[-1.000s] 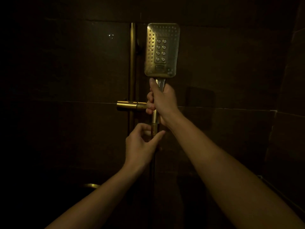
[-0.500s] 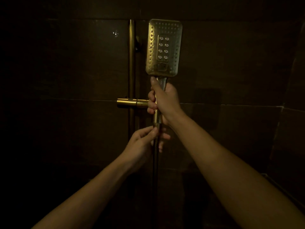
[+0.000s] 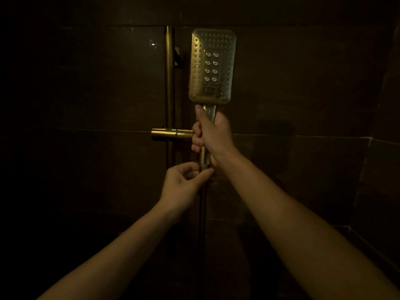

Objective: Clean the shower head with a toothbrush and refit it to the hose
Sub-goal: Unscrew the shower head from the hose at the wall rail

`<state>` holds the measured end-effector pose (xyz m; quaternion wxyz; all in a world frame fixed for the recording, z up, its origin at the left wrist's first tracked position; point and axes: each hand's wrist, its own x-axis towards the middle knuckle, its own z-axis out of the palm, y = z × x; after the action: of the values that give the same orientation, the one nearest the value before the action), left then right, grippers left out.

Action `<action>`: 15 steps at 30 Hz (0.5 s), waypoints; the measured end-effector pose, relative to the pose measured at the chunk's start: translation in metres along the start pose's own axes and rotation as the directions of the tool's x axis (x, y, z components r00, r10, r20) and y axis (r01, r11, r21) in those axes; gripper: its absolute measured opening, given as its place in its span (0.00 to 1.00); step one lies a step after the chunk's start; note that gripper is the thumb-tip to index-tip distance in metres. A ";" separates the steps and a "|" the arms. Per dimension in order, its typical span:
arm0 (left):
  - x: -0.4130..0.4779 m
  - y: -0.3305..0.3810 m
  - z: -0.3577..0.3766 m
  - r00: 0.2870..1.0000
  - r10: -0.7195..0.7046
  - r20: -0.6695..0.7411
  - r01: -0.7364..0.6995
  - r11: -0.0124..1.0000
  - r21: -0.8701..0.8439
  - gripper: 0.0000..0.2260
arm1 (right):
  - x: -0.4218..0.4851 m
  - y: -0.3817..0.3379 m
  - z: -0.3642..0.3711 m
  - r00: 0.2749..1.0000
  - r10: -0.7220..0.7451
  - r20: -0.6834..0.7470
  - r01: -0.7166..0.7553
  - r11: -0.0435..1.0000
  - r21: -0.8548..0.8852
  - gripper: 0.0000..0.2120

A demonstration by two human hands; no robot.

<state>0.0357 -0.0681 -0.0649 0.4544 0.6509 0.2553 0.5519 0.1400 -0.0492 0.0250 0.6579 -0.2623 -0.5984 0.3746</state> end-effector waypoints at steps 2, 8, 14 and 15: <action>0.001 -0.001 -0.003 0.993 -0.015 0.118 0.025 0.996 -0.089 0.09 | 0.001 0.002 -0.002 1.000 0.000 0.003 0.000 1.000 0.015 0.10; 0.003 -0.006 -0.008 0.979 -0.119 0.167 0.154 0.964 -0.219 0.16 | 0.006 0.010 -0.005 1.000 0.020 0.006 -0.020 0.997 0.068 0.10; 0.002 -0.021 0.005 0.950 0.142 -0.278 -0.036 0.934 0.355 0.15 | 0.006 0.015 -0.006 1.000 0.017 0.000 -0.017 0.999 0.047 0.10; 0.001 -0.022 0.005 0.950 0.135 -0.283 -0.040 0.948 0.316 0.14 | 0.006 0.016 -0.006 1.000 0.019 0.004 -0.019 0.999 0.046 0.10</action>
<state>0.0448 -0.0589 -0.0830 0.2786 0.6325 0.3745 0.6181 0.1434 -0.0345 0.0154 0.6592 -0.2520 -0.5881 0.3950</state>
